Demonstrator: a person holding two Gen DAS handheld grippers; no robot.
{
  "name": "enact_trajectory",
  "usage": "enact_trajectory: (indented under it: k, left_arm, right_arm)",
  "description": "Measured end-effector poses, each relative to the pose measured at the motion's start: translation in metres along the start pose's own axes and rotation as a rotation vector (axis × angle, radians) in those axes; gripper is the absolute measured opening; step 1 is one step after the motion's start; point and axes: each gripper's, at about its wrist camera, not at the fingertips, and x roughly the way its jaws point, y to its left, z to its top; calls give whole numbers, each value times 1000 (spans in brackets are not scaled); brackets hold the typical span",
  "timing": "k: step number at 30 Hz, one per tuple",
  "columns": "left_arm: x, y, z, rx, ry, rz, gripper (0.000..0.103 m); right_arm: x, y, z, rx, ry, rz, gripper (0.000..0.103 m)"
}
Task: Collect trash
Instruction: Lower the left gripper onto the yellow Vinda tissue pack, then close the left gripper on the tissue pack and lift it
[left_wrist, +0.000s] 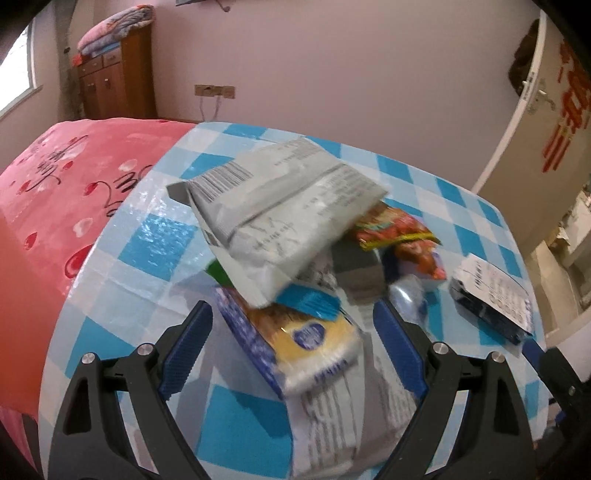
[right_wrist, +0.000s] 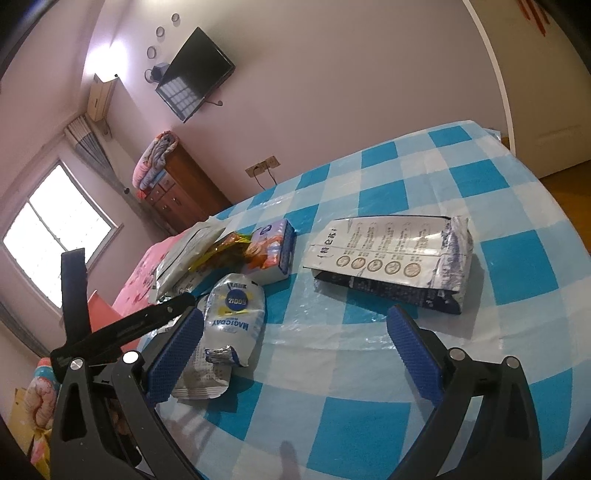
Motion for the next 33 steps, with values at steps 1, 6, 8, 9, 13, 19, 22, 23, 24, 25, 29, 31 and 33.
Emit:
enact_trajectory:
  k: [1, 6, 8, 9, 13, 19, 22, 23, 24, 25, 29, 31, 33]
  left_arm:
    - [2, 1, 1, -6, 4, 1, 89]
    - [12, 4, 2, -29, 26, 11, 76]
    - [13, 4, 2, -40, 23, 9, 75]
    - [13, 4, 2, -42, 20, 11, 72]
    - [12, 5, 1, -42, 14, 7, 70]
    - [9, 6, -4, -52, 5, 5, 61]
    - [7, 6, -5, -51, 5, 2, 60]
    - [6, 6, -6, -49, 5, -1, 59]
    - [5, 6, -7, -47, 5, -3, 59]
    - [3, 7, -9, -43, 6, -6, 59]
    - [-5, 7, -17, -28, 13, -25, 58]
    - [-11, 6, -24, -10, 17, -33, 58]
    - [-16, 6, -30, -1, 26, -50, 58]
  right_arm:
    - [-1, -1, 1, 1, -1, -2, 98]
    - [0, -7, 3, 13, 12, -5, 98]
    - [2, -6, 2, 9, 20, 0, 98]
    - [2, -6, 2, 6, 22, -1, 98]
    - [5, -3, 0, -5, 38, 6, 98]
    - [7, -4, -1, 0, 49, 2, 98]
    - [9, -3, -2, -1, 61, 9, 98]
    - [10, -1, -3, -8, 64, 9, 98]
    - [11, 2, -3, -18, 68, 11, 98]
    - [12, 3, -4, -24, 70, 13, 98]
    - [16, 9, -6, -42, 87, 25, 98]
    - [17, 11, -7, -48, 95, 29, 98]
    - [18, 13, -8, -54, 101, 32, 98]
